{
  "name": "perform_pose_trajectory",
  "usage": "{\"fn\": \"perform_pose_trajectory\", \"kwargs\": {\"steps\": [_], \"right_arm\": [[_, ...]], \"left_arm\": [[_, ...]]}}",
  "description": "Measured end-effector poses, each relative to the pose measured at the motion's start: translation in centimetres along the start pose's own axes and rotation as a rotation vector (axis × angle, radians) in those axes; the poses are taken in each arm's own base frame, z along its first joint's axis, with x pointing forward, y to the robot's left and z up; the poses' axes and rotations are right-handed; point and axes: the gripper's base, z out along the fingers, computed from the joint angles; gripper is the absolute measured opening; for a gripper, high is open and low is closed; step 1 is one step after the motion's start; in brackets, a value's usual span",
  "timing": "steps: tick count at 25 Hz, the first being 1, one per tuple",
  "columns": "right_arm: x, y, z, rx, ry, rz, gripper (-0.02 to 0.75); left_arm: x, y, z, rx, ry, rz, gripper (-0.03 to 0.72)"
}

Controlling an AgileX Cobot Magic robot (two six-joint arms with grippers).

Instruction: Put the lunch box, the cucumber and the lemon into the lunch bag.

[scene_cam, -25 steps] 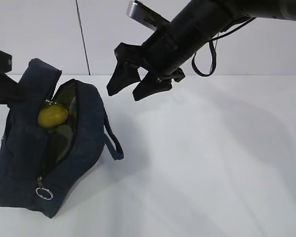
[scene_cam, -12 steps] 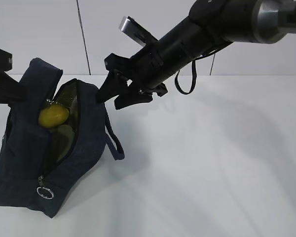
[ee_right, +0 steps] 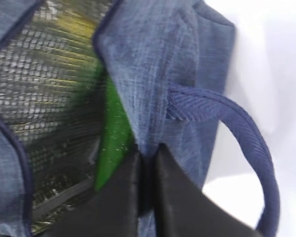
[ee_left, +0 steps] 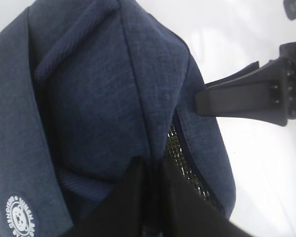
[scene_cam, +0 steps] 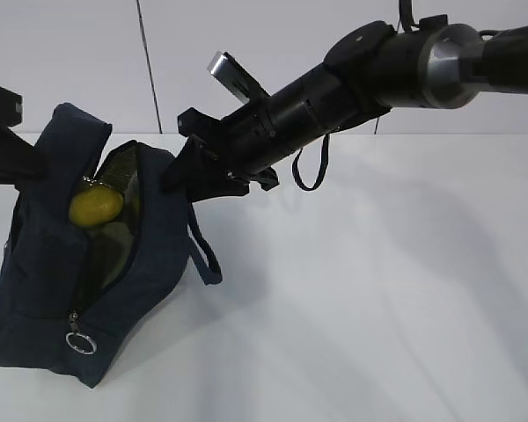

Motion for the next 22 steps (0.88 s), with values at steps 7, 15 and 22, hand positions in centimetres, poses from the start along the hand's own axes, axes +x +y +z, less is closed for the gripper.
{"fn": "perform_pose_trajectory", "kwargs": {"steps": [7,15,22], "right_arm": [[-0.1,0.1,0.2,-0.037,-0.017,-0.03,0.055],[-0.1,1.4,-0.9,-0.038,-0.002,-0.116,0.022],[-0.2,3.8,-3.5,0.042,-0.006,-0.204,0.022]], "left_arm": [[0.0,0.0,0.0,0.0,0.0,0.0,0.029],[0.2,-0.6,0.2,0.025,-0.001,0.015,0.029],[0.9,-2.4,1.2,0.083,0.013,0.025,0.029]]}}
